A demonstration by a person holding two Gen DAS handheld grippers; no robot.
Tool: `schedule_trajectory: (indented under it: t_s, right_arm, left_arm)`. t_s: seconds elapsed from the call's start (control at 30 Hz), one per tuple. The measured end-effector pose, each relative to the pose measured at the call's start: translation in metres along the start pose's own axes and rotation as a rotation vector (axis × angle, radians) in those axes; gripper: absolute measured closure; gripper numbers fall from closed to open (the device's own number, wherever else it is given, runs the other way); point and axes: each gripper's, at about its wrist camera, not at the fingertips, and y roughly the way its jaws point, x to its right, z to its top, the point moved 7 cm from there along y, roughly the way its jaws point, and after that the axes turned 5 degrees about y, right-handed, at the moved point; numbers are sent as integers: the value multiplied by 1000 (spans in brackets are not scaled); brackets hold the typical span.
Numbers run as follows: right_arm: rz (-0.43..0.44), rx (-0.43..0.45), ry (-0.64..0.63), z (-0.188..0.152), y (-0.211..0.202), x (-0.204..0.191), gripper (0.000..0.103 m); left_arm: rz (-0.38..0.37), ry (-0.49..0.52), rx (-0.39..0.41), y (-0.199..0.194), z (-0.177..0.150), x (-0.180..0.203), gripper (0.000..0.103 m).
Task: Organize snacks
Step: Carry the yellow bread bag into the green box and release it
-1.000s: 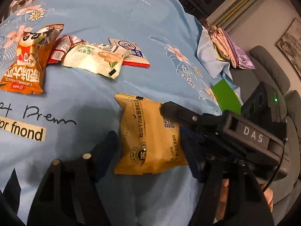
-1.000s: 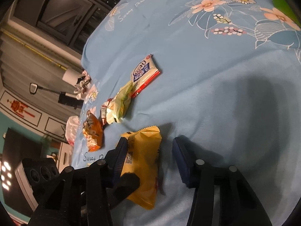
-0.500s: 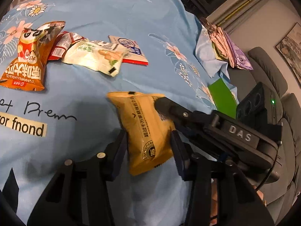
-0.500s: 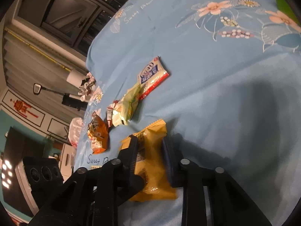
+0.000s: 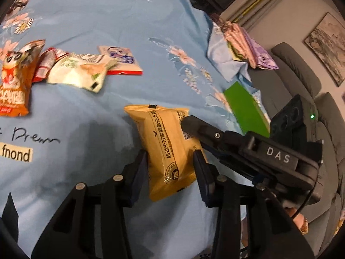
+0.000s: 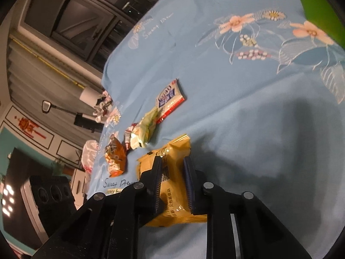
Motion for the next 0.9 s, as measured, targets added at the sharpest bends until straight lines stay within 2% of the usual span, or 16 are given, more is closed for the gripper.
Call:
schedule_trajectory:
  t_s: [0.13,0.23,0.4,0.53,0.63,0.8,0.83,0.9]
  right_arm:
    - [35,28,17,6,-21,4,80]
    - [26,66,5,15,-45,6,80]
    - [33,208,21,46,-110,22,80]
    - [-62,336,78,71,-167,58,80]
    - [-102,406,115,86,-205,87,80]
    - [-219,506,217,109,-254,145,80]
    - [-221,522,241,112,-262,158,80]
    - [-200,523,298,113,-268,178,81]
  left_arm:
    - [-6,48,3,2,4,22,61]
    - [-26,71,-7,9,12,44,61]
    - [-85,189,-23,29,28,115,61]
    - [-191,246,-17,50,41,180,61]
    - [-184,325,-11,72,54,224,62]
    - [-290,364,-115,137,53,284,66]
    - [-294,376,-123,146,51,291,72]
    - [-283,395,-142,164,48,302,75]
